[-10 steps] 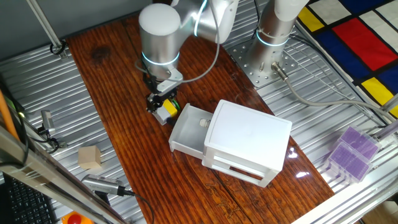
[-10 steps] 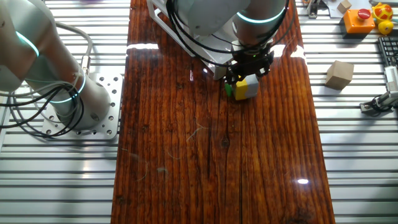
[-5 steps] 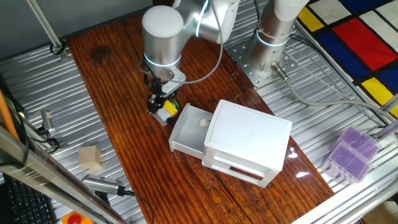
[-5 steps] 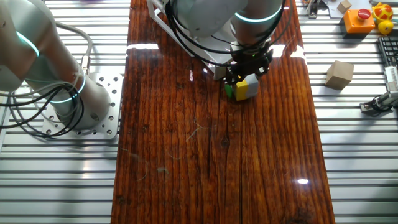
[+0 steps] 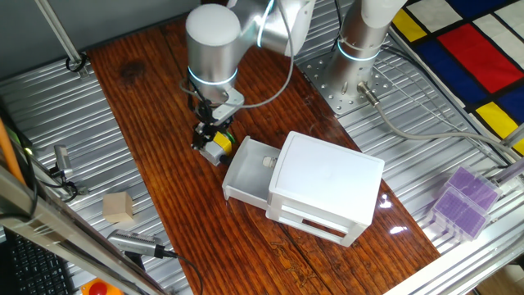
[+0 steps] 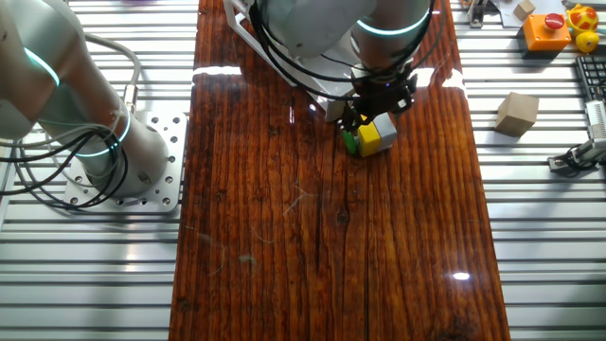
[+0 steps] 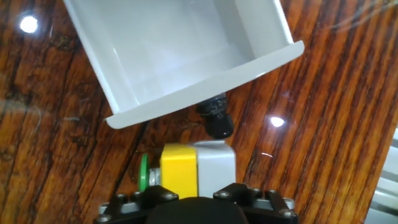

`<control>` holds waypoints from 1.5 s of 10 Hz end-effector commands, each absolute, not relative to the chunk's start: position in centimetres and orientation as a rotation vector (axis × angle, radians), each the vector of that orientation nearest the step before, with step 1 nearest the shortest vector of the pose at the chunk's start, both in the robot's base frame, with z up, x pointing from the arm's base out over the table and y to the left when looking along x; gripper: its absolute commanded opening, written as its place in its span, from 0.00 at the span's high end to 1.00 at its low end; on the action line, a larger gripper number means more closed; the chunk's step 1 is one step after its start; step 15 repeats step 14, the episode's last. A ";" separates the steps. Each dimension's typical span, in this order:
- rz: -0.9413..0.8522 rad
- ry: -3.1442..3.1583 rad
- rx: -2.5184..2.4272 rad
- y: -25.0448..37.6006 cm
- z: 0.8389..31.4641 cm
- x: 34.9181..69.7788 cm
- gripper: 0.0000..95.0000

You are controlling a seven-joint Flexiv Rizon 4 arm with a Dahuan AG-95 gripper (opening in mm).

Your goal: Take something out of a drawer

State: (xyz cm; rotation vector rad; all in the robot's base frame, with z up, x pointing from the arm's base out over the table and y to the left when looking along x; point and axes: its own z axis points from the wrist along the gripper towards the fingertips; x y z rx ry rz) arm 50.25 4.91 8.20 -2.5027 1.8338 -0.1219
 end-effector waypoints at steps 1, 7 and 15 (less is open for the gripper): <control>-0.112 2.037 -2.347 5.2 10.6 50.3 1.00; 0.102 2.963 -1.257 8.2 19.7 48.2 1.00; 0.076 3.037 -1.150 14.3 24.5 45.4 1.00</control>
